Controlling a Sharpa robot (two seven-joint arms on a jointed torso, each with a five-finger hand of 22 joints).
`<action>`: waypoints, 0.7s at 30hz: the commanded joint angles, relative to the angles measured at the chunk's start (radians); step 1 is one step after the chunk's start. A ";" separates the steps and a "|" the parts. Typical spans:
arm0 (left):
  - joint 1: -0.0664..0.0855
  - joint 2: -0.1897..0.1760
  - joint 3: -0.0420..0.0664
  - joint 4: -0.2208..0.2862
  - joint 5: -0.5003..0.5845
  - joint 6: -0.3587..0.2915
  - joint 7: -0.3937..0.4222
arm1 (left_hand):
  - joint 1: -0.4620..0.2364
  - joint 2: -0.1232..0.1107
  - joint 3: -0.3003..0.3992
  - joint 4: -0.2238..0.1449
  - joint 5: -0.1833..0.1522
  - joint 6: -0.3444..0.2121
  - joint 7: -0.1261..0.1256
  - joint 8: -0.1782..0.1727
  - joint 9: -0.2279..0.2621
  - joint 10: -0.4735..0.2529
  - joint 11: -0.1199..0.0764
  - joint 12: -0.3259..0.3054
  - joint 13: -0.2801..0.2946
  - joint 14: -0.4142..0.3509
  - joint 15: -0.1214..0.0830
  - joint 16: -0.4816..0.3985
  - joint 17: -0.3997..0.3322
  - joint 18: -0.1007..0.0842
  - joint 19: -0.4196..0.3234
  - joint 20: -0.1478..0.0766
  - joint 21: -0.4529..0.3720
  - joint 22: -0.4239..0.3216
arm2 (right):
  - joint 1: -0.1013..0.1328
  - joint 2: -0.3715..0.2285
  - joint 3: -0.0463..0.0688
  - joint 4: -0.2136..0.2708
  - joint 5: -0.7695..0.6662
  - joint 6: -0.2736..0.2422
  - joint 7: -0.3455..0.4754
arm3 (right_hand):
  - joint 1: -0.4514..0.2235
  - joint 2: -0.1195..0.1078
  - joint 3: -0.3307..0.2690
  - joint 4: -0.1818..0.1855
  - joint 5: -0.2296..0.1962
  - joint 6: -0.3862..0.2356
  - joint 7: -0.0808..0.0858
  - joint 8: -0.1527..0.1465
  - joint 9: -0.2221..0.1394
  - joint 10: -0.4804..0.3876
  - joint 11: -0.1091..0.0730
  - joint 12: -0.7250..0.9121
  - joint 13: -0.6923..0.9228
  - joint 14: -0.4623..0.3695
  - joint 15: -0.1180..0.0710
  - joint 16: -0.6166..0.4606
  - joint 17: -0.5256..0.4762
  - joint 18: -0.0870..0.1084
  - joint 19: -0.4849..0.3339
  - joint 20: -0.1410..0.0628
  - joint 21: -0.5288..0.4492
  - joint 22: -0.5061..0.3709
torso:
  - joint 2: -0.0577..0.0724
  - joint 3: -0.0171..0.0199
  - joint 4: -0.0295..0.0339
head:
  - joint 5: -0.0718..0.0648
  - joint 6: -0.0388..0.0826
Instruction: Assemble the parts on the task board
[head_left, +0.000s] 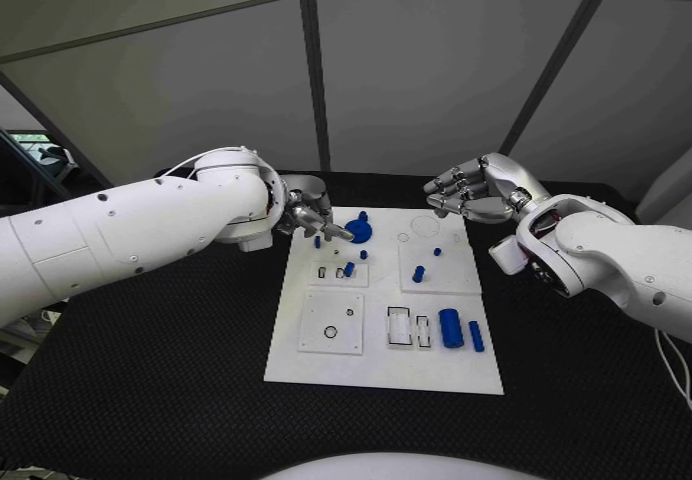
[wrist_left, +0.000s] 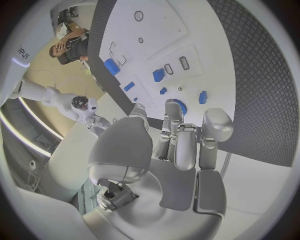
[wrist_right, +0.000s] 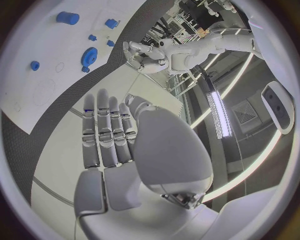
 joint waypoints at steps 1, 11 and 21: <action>0.007 0.033 -0.011 -0.031 -0.060 0.091 -0.082 | 0.006 0.014 -0.009 -0.002 -0.003 -0.012 0.001 0.006 0.007 -0.010 0.000 0.004 0.001 0.048 0.002 -0.002 0.132 -0.009 -0.008 0.002 0.005 0.001 | 0.002 0.007 0.001 -0.008 0.074 0.013 0.049 | -0.016 0.002 0.010 -0.009 0.004 0.014 -0.002 -0.017 0.001 0.027 0.001 -0.038 -0.050 0.022 0.000 -0.052 -0.031 0.012 0.012 0.007 -0.028 -0.019 | 0.000 -0.0006 0.0006 | -0.002 0.001; 0.014 0.121 -0.039 -0.095 -0.063 0.111 -0.099 | 0.016 0.026 -0.024 -0.001 -0.003 -0.025 0.003 0.016 0.021 0.002 0.001 0.040 0.037 0.062 0.003 0.027 0.165 -0.020 0.023 0.003 0.047 0.068 | 0.002 0.021 0.001 -0.017 0.074 -0.001 0.047 | -0.035 0.001 0.017 -0.026 0.007 0.020 0.003 -0.046 0.001 0.048 0.010 -0.079 -0.108 0.048 0.005 -0.114 -0.067 0.012 0.028 0.010 -0.067 -0.044 | 0.002 -0.0011 0.0003 | -0.002 -0.004; 0.014 0.158 -0.059 -0.107 -0.064 0.150 -0.098 | 0.017 0.039 -0.030 -0.001 -0.003 -0.030 0.003 0.022 0.029 0.000 0.002 0.047 0.044 0.063 0.004 0.030 0.169 -0.020 0.022 0.004 0.051 0.074 | 0.002 0.036 0.001 -0.023 0.061 -0.005 0.041 | -0.041 0.002 0.019 -0.031 0.008 0.020 0.008 -0.054 0.001 0.048 0.013 -0.089 -0.122 0.051 0.009 -0.131 -0.076 0.012 0.031 0.012 -0.079 -0.051 | 0.005 -0.0018 -0.0015 | -0.005 -0.015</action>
